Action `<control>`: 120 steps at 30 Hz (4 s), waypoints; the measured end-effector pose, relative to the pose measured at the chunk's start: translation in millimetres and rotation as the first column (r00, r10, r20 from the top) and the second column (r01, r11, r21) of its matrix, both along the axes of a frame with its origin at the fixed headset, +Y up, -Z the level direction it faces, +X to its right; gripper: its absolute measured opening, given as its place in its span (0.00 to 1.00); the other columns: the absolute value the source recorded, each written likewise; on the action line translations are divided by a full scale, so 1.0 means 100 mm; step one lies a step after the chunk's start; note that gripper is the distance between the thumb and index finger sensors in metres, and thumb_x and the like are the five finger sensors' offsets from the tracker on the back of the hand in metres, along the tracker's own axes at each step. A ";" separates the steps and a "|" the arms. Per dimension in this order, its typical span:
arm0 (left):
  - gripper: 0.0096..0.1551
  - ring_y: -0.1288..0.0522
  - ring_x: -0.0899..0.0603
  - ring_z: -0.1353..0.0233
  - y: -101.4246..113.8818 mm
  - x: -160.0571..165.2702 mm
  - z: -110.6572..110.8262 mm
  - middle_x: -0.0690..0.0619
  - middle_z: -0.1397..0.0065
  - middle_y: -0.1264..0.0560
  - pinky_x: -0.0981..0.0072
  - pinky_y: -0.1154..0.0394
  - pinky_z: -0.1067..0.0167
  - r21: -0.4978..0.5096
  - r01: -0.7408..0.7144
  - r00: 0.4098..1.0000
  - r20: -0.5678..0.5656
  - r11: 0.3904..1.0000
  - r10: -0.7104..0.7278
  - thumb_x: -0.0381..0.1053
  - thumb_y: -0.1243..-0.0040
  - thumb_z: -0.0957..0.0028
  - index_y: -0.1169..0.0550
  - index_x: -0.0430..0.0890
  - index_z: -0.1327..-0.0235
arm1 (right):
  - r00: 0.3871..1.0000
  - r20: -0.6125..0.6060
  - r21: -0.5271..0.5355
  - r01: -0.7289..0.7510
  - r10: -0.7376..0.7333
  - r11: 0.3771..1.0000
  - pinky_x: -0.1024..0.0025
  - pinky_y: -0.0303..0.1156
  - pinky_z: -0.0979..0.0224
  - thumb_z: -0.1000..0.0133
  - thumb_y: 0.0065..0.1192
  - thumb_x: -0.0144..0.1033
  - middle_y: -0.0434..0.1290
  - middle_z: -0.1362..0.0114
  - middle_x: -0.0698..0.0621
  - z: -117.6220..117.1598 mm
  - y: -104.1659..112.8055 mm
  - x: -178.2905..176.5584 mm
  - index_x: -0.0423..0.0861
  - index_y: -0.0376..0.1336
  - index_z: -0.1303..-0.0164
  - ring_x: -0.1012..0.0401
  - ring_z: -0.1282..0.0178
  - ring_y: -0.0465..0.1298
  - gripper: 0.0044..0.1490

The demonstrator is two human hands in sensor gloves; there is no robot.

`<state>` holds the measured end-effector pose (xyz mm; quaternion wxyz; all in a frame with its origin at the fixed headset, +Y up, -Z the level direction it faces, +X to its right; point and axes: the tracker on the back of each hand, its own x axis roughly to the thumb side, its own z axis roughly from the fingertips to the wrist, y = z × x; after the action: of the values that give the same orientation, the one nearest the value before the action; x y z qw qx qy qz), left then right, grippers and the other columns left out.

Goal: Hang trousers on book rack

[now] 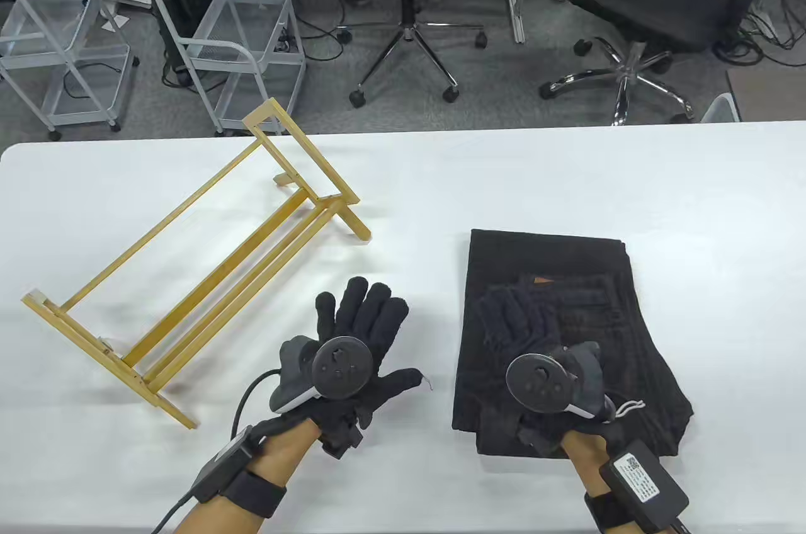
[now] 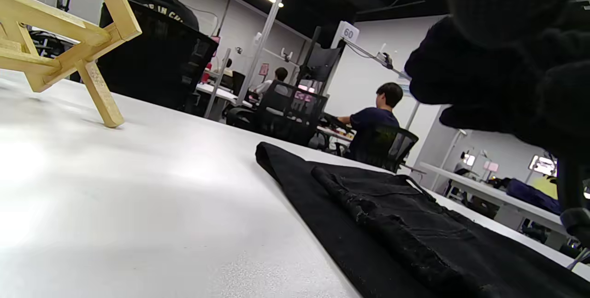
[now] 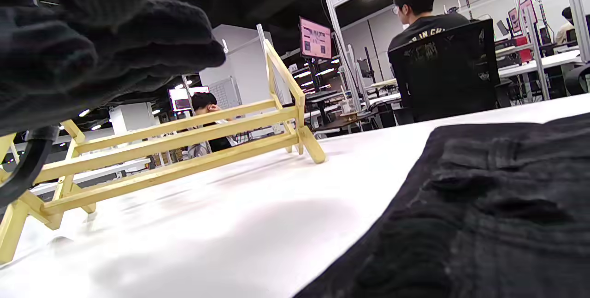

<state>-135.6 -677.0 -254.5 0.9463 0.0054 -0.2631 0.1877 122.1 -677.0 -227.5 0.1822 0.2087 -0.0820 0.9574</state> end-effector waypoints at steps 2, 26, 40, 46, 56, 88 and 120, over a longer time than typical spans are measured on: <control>0.59 0.58 0.36 0.13 -0.01 0.00 0.00 0.50 0.13 0.49 0.29 0.66 0.28 -0.011 0.013 1.000 0.000 1.000 -0.013 0.77 0.42 0.66 0.48 0.54 0.25 | 1.000 0.007 -0.035 -0.026 0.026 0.999 0.23 0.51 0.33 0.60 0.61 0.66 0.47 0.19 0.34 -0.02 -0.04 0.01 0.36 0.42 0.27 0.32 0.22 0.53 0.65; 0.58 0.55 0.35 0.13 0.00 -0.03 -0.07 0.49 0.14 0.46 0.29 0.64 0.28 -0.024 0.029 0.999 -0.025 0.999 -0.030 0.76 0.41 0.66 0.45 0.54 0.25 | 0.990 0.127 -0.092 -0.042 0.054 0.995 0.23 0.52 0.34 0.59 0.63 0.65 0.48 0.20 0.32 -0.11 -0.09 0.11 0.35 0.42 0.27 0.31 0.23 0.54 0.65; 0.57 0.55 0.36 0.13 0.04 -0.02 -0.11 0.50 0.14 0.46 0.30 0.65 0.28 -0.039 0.004 1.000 -0.023 0.999 -0.005 0.76 0.41 0.66 0.45 0.54 0.25 | 0.945 0.308 -0.140 -0.073 0.114 0.987 0.22 0.49 0.34 0.59 0.65 0.64 0.45 0.20 0.31 -0.37 -0.23 0.42 0.34 0.40 0.27 0.30 0.23 0.50 0.67; 0.57 0.55 0.36 0.13 0.03 0.05 -0.10 0.50 0.14 0.45 0.30 0.65 0.28 -0.046 0.011 1.000 -0.007 0.999 -0.011 0.76 0.41 0.65 0.45 0.54 0.25 | 0.919 0.372 -0.174 -0.070 0.131 0.982 0.22 0.49 0.34 0.59 0.65 0.64 0.43 0.20 0.30 -0.44 -0.28 0.58 0.33 0.38 0.27 0.29 0.23 0.50 0.68; 0.57 0.55 0.36 0.13 -0.02 0.07 -0.14 0.50 0.14 0.45 0.30 0.65 0.28 -0.073 0.019 1.000 -0.008 0.997 -0.019 0.76 0.41 0.65 0.45 0.55 0.25 | 0.873 0.461 -0.256 -0.040 0.158 0.966 0.22 0.48 0.34 0.59 0.65 0.63 0.40 0.20 0.29 -0.52 -0.37 0.80 0.32 0.34 0.28 0.29 0.24 0.48 0.71; 0.54 0.53 0.35 0.13 -0.06 0.06 -0.13 0.49 0.15 0.42 0.30 0.64 0.29 -0.148 0.068 0.998 -0.006 0.987 -0.069 0.73 0.41 0.63 0.42 0.53 0.25 | 0.672 0.707 -0.510 0.267 0.221 0.818 0.27 0.55 0.34 0.61 0.70 0.60 0.44 0.22 0.27 -0.53 -0.71 1.49 0.28 0.31 0.30 0.30 0.26 0.52 0.76; 0.50 0.52 0.35 0.14 -0.10 0.00 -0.15 0.49 0.16 0.40 0.30 0.64 0.29 -0.181 0.090 0.996 -0.012 0.979 -0.093 0.72 0.41 0.61 0.39 0.53 0.26 | 0.624 0.781 -0.319 0.419 -0.015 0.850 0.34 0.70 0.36 0.68 0.83 0.46 0.73 0.45 0.54 -0.42 -0.58 1.66 0.44 0.63 0.45 0.46 0.34 0.74 0.45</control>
<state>-135.8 -686.6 -269.7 0.9532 -0.0906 -0.2353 0.1669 288.6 -735.2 -269.6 0.2945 -0.2709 0.0605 0.9144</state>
